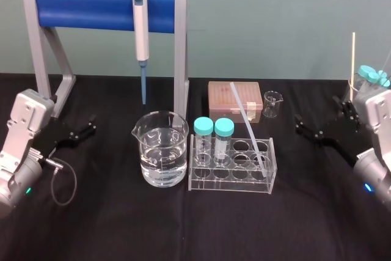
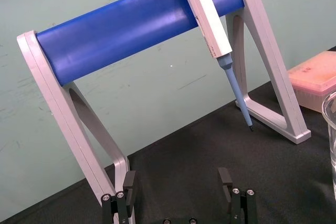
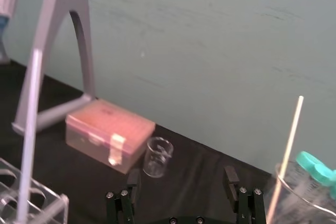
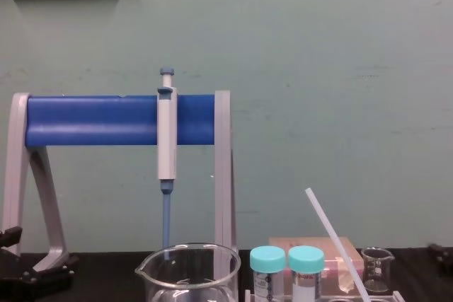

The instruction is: Pick up the stirring rod with one hand, then place it down.

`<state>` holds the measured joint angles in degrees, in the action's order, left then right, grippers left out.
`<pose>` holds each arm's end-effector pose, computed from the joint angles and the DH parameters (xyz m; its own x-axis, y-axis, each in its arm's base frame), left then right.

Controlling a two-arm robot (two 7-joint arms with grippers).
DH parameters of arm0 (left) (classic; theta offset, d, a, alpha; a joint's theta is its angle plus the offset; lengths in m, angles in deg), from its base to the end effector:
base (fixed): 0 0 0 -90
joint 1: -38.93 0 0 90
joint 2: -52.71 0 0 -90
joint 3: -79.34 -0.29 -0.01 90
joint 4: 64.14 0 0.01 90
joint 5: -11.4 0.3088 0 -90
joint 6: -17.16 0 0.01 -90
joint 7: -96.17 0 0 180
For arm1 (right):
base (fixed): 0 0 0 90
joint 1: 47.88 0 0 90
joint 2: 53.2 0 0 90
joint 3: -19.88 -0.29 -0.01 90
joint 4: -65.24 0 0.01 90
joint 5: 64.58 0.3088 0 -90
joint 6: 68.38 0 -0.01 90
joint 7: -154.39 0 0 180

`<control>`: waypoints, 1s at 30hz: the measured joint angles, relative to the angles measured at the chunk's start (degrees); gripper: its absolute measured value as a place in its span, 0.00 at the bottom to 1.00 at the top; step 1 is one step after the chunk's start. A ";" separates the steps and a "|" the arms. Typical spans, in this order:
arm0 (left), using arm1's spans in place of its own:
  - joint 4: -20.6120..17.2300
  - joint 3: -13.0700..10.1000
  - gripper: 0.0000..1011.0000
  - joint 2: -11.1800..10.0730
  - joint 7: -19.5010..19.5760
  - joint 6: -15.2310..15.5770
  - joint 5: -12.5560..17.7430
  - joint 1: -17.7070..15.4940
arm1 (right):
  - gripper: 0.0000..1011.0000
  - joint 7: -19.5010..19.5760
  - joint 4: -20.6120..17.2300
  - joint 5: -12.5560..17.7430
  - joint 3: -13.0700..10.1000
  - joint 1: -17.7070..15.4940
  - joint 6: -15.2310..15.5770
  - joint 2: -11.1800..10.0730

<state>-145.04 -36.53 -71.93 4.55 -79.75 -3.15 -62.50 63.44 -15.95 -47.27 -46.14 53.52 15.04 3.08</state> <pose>0.3581 0.0826 -0.3023 0.2924 0.8803 0.3736 -0.9552 0.2875 0.0703 0.3615 -0.0838 -0.2964 0.3059 -0.8993 0.3125 0.9513 0.3021 -0.0619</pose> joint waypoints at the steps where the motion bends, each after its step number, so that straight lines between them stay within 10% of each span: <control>1: 0.00 0.00 0.99 0.00 0.00 0.00 0.00 0.00 | 0.99 -1.49 -0.36 1.58 -0.59 0.09 0.35 0.28; 12: 0.00 0.00 0.99 0.00 0.00 0.00 0.00 0.00 | 0.99 -13.43 -3.12 11.13 -2.20 2.09 4.64 2.54; 30: 0.00 0.00 0.99 0.00 0.00 0.00 0.00 0.00 | 0.99 -20.65 -0.84 9.84 -0.07 6.33 6.80 6.46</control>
<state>-145.05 -36.53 -71.93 4.55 -79.75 -3.15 -62.50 42.79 -16.79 -37.44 -46.22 59.85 21.84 9.54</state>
